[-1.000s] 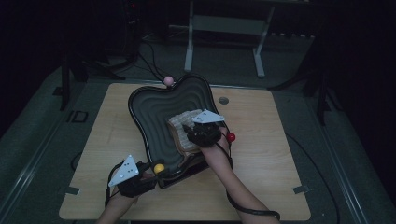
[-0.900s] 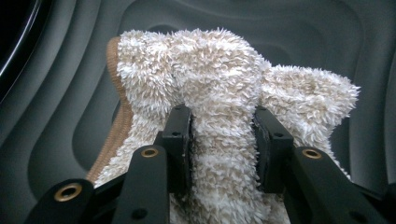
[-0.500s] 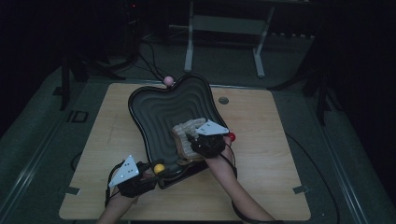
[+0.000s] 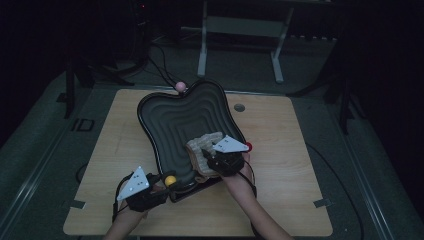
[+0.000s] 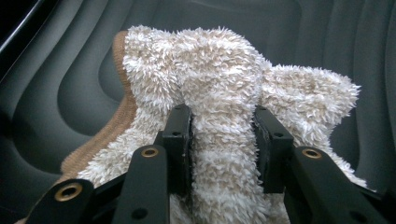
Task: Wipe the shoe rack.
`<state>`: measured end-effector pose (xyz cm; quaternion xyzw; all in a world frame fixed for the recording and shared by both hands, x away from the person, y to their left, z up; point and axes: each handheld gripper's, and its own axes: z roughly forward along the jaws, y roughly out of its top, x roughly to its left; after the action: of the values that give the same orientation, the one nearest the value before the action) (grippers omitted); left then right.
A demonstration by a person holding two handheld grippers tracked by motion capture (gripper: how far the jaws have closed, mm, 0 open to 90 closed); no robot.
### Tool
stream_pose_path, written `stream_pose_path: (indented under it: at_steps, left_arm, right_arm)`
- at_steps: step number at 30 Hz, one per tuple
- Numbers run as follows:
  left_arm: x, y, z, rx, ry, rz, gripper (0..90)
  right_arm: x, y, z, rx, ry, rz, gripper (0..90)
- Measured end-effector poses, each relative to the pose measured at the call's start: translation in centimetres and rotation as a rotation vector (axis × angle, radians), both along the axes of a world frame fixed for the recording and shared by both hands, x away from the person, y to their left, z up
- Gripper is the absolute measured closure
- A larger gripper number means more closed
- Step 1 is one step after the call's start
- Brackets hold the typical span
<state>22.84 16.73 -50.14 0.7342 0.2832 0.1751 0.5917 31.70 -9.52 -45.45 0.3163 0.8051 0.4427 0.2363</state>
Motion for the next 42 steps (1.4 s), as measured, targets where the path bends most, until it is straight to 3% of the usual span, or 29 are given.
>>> stream_pose_path:
  at_steps: [10, 17, 22, 24, 28, 31, 36, 42]
  left_arm:
    - [-0.6, 0.3, 0.1, 0.006, -0.017, 0.005, 53.5]
    - [-2.4, 1.5, 0.0, -0.018, -0.037, 0.083, 49.2]
    - [-3.5, 1.9, -0.8, -0.016, -0.007, 0.099, 48.7]
    - [-4.0, 1.9, -1.4, -0.025, 0.024, 0.106, 47.5]
    - [-4.2, 1.6, -3.1, 0.023, 0.099, 0.125, 46.3]
    - [-3.7, 1.3, -3.8, 0.036, 0.146, 0.121, 46.2]
    - [-2.9, 0.6, -4.5, 0.043, 0.181, 0.103, 46.4]
    - [-1.8, -0.8, -5.1, 0.089, 0.177, 0.113, 53.9]
  right_arm:
    - [0.0, 0.0, 0.0, 0.002, 0.01, -0.001, 62.9]
    - [0.1, 0.0, 0.1, 0.002, 0.015, -0.001, 62.9]
    - [0.1, 0.0, 0.1, 0.003, 0.016, -0.001, 62.8]
    - [0.1, 0.0, 0.1, 0.004, 0.019, -0.003, 62.8]
    - [0.1, -0.1, 0.1, 0.01, 0.019, -0.002, 62.8]
    - [0.1, -0.1, 0.1, 0.012, 0.021, -0.002, 62.8]
    - [0.2, -0.1, 0.1, 0.016, 0.027, 0.001, 62.7]
    - [0.1, -0.1, 0.1, 0.017, 0.025, -0.001, 62.6]
